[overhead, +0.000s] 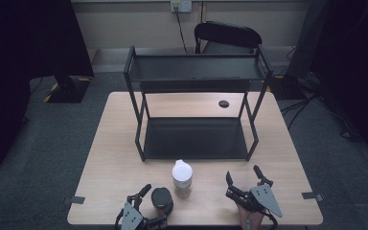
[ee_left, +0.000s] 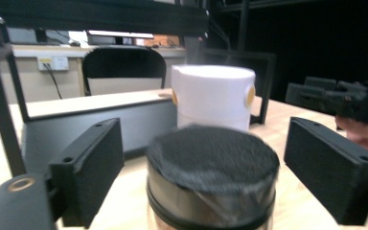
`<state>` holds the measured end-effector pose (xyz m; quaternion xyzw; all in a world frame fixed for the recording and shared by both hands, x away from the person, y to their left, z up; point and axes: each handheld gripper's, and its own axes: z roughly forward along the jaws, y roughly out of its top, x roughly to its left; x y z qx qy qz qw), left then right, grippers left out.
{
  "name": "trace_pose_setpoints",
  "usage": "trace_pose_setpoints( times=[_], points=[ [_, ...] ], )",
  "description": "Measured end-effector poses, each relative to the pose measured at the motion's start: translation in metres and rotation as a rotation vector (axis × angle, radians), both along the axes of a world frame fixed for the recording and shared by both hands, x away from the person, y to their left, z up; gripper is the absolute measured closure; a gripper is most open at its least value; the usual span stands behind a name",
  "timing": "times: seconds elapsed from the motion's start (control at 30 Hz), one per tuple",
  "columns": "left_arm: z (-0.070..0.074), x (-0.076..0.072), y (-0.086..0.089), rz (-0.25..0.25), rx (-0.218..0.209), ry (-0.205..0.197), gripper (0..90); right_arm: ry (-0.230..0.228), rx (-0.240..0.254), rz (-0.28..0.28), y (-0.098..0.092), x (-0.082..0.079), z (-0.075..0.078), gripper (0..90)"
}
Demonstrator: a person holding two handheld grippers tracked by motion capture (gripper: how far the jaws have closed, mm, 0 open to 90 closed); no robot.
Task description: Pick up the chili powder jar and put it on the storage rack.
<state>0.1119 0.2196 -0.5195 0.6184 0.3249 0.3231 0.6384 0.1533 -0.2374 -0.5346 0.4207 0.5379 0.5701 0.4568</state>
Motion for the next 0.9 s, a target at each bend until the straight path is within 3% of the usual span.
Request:
trace_pose_setpoints(
  times=[0.23, 0.57, 0.9],
  points=[
    [-0.004, 0.003, -0.001, -0.014, 0.003, 0.035, 23.1, 0.000, 0.000, 0.000, 0.000, 0.000, 0.000, 2.8],
    [-0.008, 0.003, -0.002, -0.009, 0.012, 0.028, 31.7, 0.000, 0.000, 0.000, 0.000, 0.000, 0.000, 2.8],
    [-0.011, 0.001, -0.005, 0.012, -0.021, 0.029, 33.7, 0.000, 0.000, 0.000, 0.000, 0.000, 0.000, 2.8]
  ],
)
